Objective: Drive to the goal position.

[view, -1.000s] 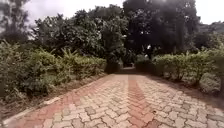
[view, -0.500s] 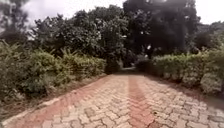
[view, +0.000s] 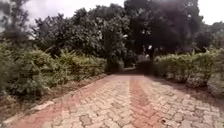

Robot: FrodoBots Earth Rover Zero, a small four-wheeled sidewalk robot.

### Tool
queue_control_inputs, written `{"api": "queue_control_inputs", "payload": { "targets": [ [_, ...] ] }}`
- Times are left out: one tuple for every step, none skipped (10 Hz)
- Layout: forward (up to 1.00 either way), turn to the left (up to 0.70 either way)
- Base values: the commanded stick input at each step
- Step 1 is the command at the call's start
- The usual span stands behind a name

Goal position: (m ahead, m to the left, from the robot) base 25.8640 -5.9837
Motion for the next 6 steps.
{"api": "queue_control_inputs", "payload": {
  "targets": [
    [0.7, 0.0],
    [0.7, 0.0],
    [0.7, 0.0],
    [0.7, 0.0],
    [0.7, 0.0],
    [0.7, 0.0]
  ]
}}
